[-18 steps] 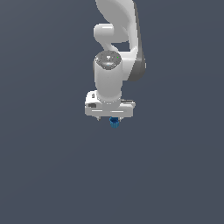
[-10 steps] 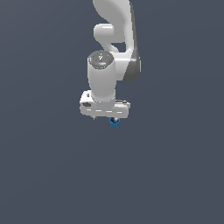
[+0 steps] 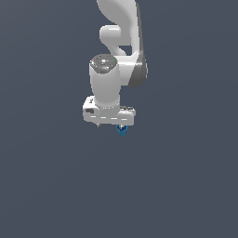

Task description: Pick up the object and move it to a goal position.

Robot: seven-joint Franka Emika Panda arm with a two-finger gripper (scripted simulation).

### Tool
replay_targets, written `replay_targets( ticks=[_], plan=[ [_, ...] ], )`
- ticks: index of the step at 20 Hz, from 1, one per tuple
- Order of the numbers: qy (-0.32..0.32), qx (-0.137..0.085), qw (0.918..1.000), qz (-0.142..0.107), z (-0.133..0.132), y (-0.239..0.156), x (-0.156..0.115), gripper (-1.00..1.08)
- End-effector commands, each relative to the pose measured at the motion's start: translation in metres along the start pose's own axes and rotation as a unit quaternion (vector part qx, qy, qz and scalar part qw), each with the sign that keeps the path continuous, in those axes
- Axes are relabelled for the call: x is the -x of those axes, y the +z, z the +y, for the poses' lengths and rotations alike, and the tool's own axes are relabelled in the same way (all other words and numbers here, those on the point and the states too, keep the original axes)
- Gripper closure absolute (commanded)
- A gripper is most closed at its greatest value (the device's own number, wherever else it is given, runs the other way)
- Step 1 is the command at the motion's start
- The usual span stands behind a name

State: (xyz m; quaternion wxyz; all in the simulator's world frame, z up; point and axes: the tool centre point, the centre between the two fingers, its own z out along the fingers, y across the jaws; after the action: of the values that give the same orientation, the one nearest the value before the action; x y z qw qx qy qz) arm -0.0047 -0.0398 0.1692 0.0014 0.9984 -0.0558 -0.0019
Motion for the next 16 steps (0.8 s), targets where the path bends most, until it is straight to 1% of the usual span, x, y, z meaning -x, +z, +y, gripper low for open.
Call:
replay_targets(
  ticks=[1,6,10,13,16],
  plan=[
    [-0.011,0.0,0.9999,0.0,-0.001,0.003,0.002,-0.92],
    [-0.051,0.001,0.9987,0.0,-0.006,0.012,0.008,-0.92],
    [-0.098,0.002,0.9952,0.0,-0.011,0.022,0.016,-0.92],
    [-0.141,0.002,0.99,0.0,-0.016,0.031,0.023,-0.92],
    [-0.188,0.002,0.9821,0.0,-0.022,0.041,0.032,-0.92]
  ],
)
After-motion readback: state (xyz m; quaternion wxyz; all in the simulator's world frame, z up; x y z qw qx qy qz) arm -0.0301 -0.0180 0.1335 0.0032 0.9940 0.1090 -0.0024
